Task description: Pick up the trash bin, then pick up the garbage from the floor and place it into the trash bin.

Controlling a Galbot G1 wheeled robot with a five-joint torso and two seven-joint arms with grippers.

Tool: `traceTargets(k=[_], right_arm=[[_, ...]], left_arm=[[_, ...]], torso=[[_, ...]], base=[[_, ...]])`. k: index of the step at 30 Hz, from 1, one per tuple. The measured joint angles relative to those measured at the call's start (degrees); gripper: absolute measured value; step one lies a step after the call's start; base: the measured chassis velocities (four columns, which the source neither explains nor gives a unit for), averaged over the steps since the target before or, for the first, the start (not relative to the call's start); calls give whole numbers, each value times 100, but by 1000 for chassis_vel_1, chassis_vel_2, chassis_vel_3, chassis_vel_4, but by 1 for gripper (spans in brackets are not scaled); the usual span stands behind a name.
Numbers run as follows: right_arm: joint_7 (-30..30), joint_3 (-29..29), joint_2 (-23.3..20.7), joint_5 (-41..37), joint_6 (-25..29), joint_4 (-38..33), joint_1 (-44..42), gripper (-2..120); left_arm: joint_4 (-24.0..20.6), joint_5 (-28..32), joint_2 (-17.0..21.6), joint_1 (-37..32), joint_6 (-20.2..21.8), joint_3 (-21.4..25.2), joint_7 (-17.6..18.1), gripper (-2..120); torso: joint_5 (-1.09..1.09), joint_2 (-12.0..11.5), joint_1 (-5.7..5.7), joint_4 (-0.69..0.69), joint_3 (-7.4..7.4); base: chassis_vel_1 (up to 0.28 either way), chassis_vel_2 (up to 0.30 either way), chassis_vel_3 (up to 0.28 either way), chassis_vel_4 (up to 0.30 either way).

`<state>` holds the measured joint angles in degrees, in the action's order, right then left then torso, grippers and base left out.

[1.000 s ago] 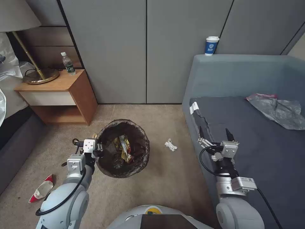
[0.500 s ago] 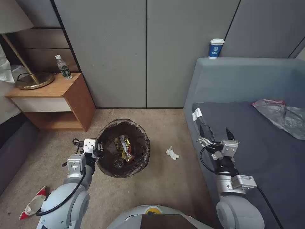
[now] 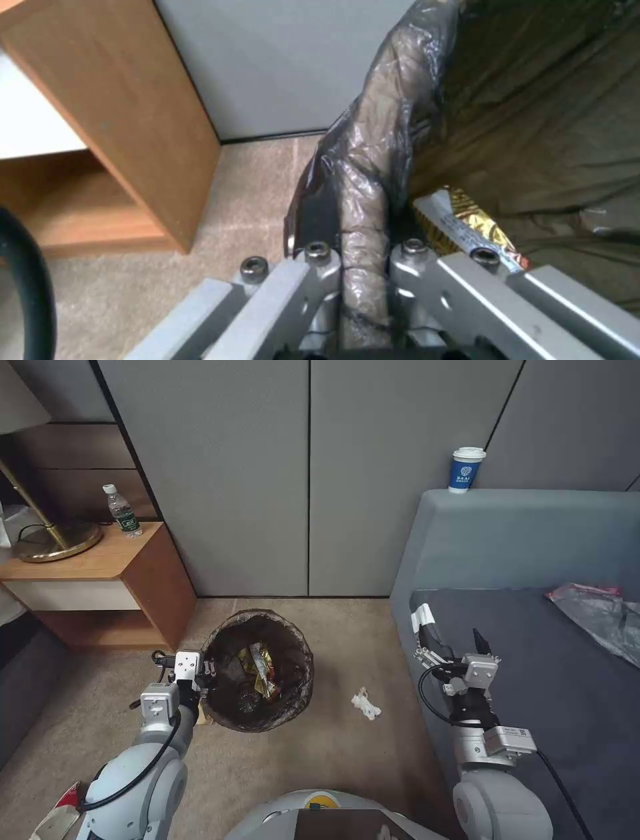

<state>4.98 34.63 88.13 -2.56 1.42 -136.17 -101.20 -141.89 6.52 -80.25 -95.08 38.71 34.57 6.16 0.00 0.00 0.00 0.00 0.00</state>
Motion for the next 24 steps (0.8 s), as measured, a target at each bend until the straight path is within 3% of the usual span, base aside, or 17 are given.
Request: traceTargets(k=[6, 8, 10, 13, 14, 17, 18, 21, 24], right_arm=[[18, 28, -410, -356, -596, -171, 37, 100], [42, 44, -830, -646, -1330, -197, 206, 100], [43, 34, -941, -684, -1470, -174, 261, 100], [161, -257, -1640, -1102, -2174, 116, 640, 100], [161, -257, -1640, -1102, -2174, 116, 640, 100], [183, -611, -2374, -1646, -2546, 298, 857, 100], [183, -611, -2374, -1646, -2546, 298, 857, 100], [170, -973, -3024, -2075, -2705, 449, 982, 100], [168, -1195, -3329, -2345, -2766, 563, 1104, 100]], left_arm=[[-23, 5, 7, -9, 0, 1, 0, 2], [-46, 8, 14, -29, 0, 2, -1, 2], [-51, 8, 14, -30, 0, 2, -1, 2], [-99, 15, 26, -48, 4, -3, -2, 2], [-99, 15, 26, -48, 4, -3, -2, 2], [-133, 23, 30, -55, 8, 11, -2, 2], [-133, 23, 30, -55, 8, 11, -2, 2], [-134, 24, 24, -68, 10, 18, -2, 2], [-134, 28, 28, -61, 11, 19, -2, 2]], torso=[[0, 0, 1, 0, 1], [1, 0, 0, 0, -1], [0, 0, 0, 0, -1], [3, 0, 0, 2, -1], [3, 0, 0, 2, -1], [2, 0, 0, 0, 0], [2, 0, 0, 0, 0], [1, 0, 0, 0, 0], [1, 0, 0, 0, 0]], base=[[-69, 78, 78, -57], [0, 0, 0, 0], [0, 0, 0, 0], [0, 0, 0, 0], [0, 0, 0, 0], [0, 0, 0, 0], [0, 0, 0, 0], [0, 0, 0, 0], [0, 0, 0, 0]])
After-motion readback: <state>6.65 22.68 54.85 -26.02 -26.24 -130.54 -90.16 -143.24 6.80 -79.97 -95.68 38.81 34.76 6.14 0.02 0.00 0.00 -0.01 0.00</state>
